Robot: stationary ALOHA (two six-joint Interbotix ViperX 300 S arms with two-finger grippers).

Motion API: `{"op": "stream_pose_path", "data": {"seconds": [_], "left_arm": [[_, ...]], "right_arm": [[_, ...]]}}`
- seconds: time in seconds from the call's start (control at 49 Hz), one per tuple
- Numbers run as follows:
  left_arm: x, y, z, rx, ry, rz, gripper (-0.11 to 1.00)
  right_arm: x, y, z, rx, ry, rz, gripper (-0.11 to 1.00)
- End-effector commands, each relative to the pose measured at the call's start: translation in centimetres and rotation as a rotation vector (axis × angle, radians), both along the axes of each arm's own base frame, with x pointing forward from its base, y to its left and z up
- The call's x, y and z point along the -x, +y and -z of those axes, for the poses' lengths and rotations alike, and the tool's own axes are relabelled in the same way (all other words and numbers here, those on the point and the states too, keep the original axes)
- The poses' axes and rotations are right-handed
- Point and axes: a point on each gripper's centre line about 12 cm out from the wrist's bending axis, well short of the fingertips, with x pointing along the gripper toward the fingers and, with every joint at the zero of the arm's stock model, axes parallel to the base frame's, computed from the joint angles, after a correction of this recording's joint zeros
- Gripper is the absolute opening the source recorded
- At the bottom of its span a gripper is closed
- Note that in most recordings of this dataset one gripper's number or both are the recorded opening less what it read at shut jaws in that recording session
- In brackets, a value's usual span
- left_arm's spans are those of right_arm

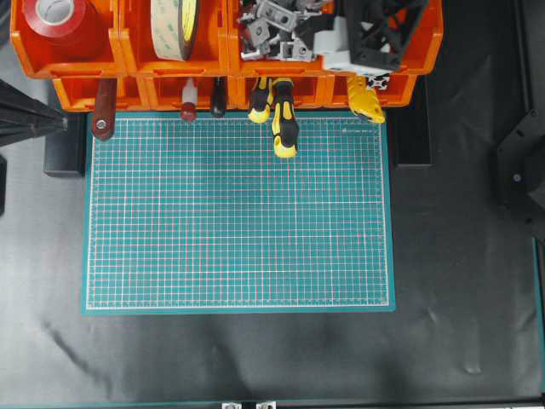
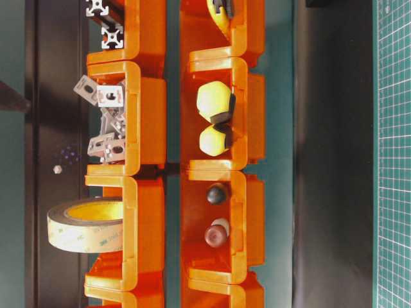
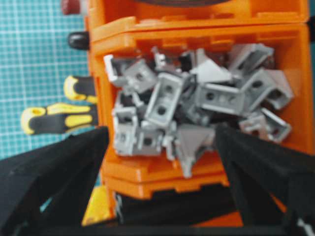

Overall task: Pick corner brachets from container rack with right arm.
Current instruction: 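Move the right gripper over the grey corner bracket bin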

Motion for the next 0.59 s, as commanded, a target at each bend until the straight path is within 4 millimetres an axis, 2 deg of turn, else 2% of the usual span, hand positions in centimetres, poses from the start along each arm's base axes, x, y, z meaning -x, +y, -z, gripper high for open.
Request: {"op": "stream_pose_path", "data": {"seconds": [0.0, 0.204, 0.571], "left_arm": [[0.1, -0.1, -1.3, 0.001, -0.034, 0.002, 0.00], [0.4, 0.0, -1.4, 0.003, -0.037, 0.002, 0.00], [0.1, -0.2, -1.0, 0.002, -0.021, 0.009, 0.00]], "right_arm": [[-0.5, 0.1, -0.1, 0.004, -0.009, -0.003, 0.86], [-2.1, 0.0, 2.5, -0.006, 0.062, -0.002, 0.86], [-2.0, -1.8, 4.2, -0.012, 0.106, 0.042, 0.86]]}}
